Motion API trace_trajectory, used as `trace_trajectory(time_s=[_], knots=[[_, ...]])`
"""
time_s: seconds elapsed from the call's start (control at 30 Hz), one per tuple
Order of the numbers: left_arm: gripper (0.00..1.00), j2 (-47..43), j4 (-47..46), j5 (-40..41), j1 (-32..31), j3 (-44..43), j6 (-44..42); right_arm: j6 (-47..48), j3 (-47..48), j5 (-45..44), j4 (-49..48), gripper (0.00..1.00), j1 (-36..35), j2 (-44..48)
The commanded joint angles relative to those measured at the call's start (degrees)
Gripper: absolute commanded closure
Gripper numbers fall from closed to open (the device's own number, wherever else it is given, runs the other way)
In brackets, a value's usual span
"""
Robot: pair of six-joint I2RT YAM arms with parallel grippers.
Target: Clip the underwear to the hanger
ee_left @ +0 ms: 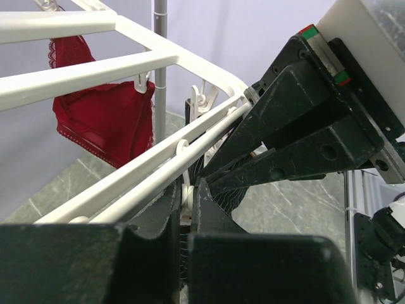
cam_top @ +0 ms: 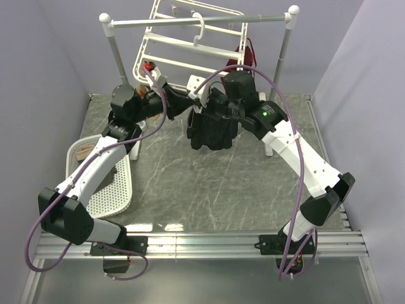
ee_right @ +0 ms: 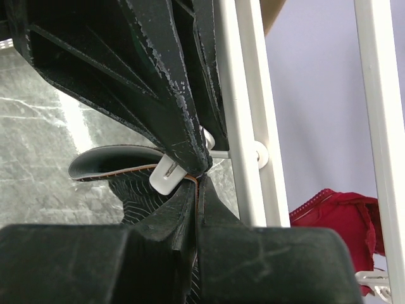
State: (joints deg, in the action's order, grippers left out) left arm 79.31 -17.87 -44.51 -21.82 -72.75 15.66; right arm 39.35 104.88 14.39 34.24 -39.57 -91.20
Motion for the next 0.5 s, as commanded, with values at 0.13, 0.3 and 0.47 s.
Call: trace_trajectory(time_s=[0.13,0.3,0.47], knots=[[0.86,-1.96,4.60,-2.42,-1.55,2.00,-1.86,-0.59,2.08,3.01,-4.18,1.00,0.20,3.66],[0.76,-3.11,2.67,-2.60,-1.47,3.23,-2.04,-0.94,1.91,2.84,-4.44,1.00,0.20,3.66],[0.66,-3.28,2.75,-2.34,-1.55,2.88,-1.95,-0.94,2.00,2.22,-5.06,1.00,0.28,3.48]])
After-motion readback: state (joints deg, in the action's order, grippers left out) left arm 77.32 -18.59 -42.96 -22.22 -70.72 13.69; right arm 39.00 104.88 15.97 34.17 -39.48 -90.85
